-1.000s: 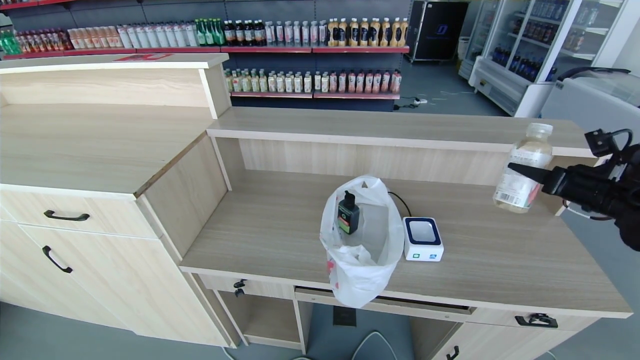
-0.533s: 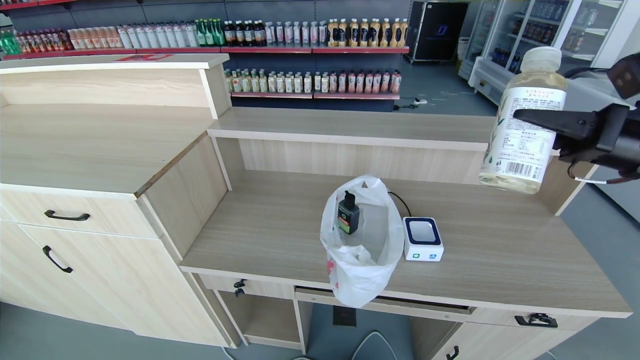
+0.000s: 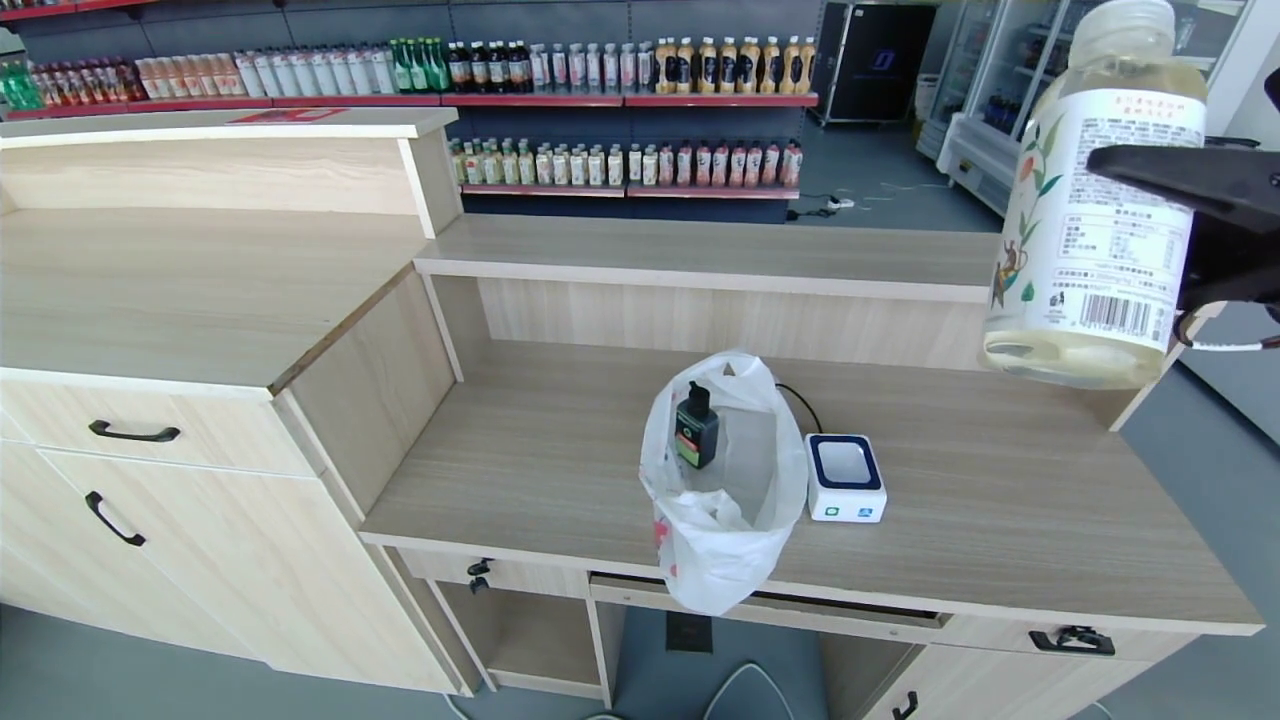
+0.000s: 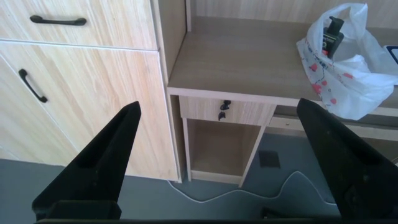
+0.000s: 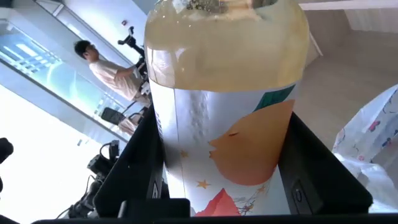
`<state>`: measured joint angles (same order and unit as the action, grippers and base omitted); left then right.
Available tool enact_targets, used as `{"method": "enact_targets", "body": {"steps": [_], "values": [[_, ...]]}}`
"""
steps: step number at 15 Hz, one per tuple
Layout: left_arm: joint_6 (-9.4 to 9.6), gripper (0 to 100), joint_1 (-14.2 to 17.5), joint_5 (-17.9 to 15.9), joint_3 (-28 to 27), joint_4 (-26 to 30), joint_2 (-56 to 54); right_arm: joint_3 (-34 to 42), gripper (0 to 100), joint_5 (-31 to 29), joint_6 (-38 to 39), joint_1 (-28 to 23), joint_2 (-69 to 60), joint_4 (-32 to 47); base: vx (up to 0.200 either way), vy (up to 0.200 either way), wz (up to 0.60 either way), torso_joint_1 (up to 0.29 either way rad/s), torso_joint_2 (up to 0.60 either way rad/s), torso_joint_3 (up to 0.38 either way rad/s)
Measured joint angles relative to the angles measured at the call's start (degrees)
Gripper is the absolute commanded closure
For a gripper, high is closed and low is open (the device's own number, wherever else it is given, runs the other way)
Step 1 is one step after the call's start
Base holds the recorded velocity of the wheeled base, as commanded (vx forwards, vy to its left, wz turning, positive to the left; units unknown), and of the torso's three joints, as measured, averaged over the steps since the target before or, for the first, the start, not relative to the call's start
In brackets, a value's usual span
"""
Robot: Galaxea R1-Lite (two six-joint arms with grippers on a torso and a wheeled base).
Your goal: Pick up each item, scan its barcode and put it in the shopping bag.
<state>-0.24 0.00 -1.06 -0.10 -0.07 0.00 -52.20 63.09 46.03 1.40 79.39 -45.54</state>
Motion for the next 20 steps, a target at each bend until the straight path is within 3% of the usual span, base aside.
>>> {"method": "enact_targets", "body": {"steps": [8, 20], "values": [[0.0, 0, 0.0, 0.0, 0.0, 0.0, 0.0, 2.9, 100, 4.2, 2.2, 2.4, -4.0, -0.1, 0.0, 0.0, 0.0, 0.0, 0.0, 0.0], [0.02, 0, 0.0, 0.0, 0.0, 0.0, 0.0, 10.9, 100, 1.6, -16.0, 8.0, -3.8, -0.1, 0.0, 0.0, 0.0, 0.0, 0.0, 0.0]]}}
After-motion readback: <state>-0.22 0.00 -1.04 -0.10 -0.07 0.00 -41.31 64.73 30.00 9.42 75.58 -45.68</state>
